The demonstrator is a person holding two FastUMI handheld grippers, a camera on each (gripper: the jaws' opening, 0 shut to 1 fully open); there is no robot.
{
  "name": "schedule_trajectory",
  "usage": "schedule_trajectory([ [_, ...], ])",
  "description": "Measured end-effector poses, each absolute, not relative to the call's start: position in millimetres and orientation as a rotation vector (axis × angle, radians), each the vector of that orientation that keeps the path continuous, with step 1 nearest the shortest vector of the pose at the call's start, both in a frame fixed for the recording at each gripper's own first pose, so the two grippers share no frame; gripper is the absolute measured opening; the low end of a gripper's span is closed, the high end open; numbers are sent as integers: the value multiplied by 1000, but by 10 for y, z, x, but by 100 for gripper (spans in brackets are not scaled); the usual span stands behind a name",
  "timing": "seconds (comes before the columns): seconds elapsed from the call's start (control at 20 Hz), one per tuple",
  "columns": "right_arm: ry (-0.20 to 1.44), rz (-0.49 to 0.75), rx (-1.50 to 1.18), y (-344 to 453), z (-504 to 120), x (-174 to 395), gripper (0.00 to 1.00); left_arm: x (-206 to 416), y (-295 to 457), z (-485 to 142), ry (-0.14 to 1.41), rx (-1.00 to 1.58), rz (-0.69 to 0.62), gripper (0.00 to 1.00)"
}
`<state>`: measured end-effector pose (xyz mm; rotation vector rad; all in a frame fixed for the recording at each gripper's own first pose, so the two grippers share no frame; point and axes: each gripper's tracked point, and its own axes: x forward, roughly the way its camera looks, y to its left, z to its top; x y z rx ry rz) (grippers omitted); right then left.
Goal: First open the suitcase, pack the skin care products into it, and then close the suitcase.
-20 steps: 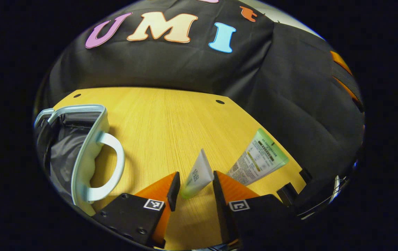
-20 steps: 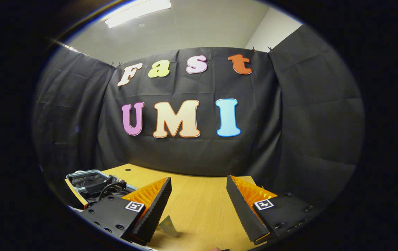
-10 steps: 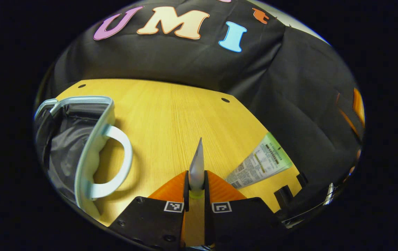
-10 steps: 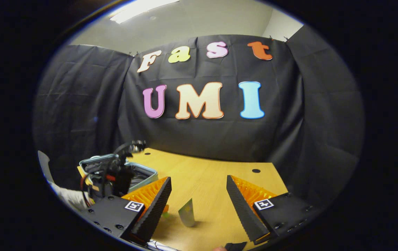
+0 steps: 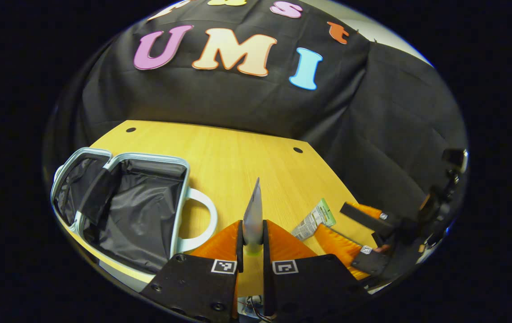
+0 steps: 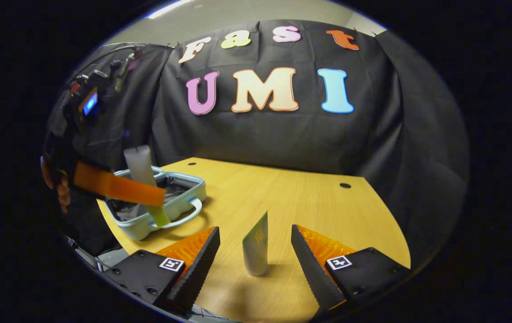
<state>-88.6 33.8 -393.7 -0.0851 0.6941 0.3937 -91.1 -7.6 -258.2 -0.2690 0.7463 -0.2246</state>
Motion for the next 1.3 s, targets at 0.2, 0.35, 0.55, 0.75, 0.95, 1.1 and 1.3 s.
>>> schedule_trajectory([
  [0.2, 783, 368, -87, 316, -4384, -936, 88, -1063, 284, -2548, 756, -280, -134, 14],
  [0.35, 821, 357, -89, 303, -4526, -986, 60, -1183, 516, -2589, 779, -279, -72, 14],
  [0.55, 844, 382, -83, 412, -4600, -1006, 34, -1280, 657, -2609, 796, -293, -24, 14],
  [0.75, 891, 373, -73, 431, -4595, -949, 29, -1337, 850, -2660, 837, -260, 1, 14],
  [0.95, 926, 398, -28, 689, -4449, -914, 29, -1381, 1256, -2828, 925, -185, 45, 14],
  [1.1, 942, 412, 73, 1035, -4158, -866, 29, -1288, 1526, -2981, 988, -172, 67, 14],
  [1.3, 941, 478, 129, 1587, -3776, -791, 29, -1228, 1826, -3208, 1064, -155, 84, 14],
])
